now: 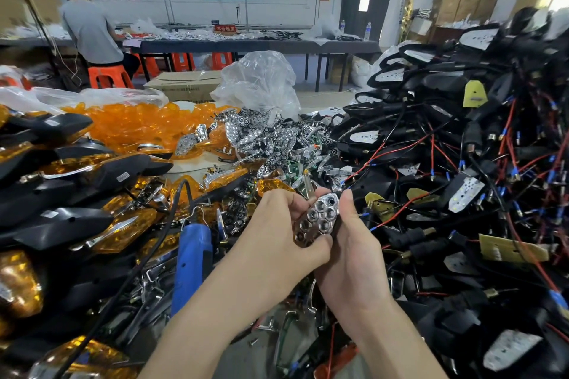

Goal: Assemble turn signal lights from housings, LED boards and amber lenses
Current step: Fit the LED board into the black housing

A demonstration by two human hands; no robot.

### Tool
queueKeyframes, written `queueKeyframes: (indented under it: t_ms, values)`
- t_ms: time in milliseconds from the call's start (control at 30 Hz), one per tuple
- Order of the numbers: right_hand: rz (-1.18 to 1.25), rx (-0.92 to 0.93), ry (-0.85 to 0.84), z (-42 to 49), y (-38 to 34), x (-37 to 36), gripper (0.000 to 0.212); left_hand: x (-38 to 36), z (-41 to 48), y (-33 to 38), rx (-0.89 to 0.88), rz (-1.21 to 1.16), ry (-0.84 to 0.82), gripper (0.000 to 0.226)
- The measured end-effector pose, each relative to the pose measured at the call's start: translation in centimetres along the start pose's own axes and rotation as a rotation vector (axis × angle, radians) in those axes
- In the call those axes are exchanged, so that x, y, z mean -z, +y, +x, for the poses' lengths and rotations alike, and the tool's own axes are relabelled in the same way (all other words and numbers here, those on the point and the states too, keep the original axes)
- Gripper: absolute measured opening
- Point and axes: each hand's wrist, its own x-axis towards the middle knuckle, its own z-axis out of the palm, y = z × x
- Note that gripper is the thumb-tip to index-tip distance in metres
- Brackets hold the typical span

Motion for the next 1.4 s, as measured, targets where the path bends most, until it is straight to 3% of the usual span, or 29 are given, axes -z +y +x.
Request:
queueKeyframes:
  t_ms: [200, 400, 633, 767, 900, 1400]
  values:
    - [-0.008, 0.020, 0.052, 0.5, -0.1, 0.0, 0.047, -0.3, 0.0, 0.3, -0.030, 0.039, 0.008, 0.035]
    - [0.093, 0.118, 0.156, 1.4, -0.9, 0.2, 0.038, 1.9, -0.3, 0.7, -0.031, 0.053, -0.131, 0.032]
    - [0.165, 0.189, 0.150, 1.7, -2.3, 0.6, 0.039, 2.3, -0.9, 0.3, 0.095, 0.149, -0.505, 0.017]
    - [0.205, 0.188, 0.143, 1.7, -2.5, 0.6, 0.044, 2.6, -0.8, 0.1, 0.152, 0.121, -0.664, 0.024]
    - [0.200, 0.196, 0.145, 1.6, -2.8, 0.7, 0.035, 3.4, -0.8, -0.6, 0.176, 0.176, -0.771, 0.033]
    - [0.188, 0.195, 0.104, 1.2, -2.7, 0.1, 0.036, 3.4, -0.6, -1.1, 0.186, 0.147, -0.768, 0.027]
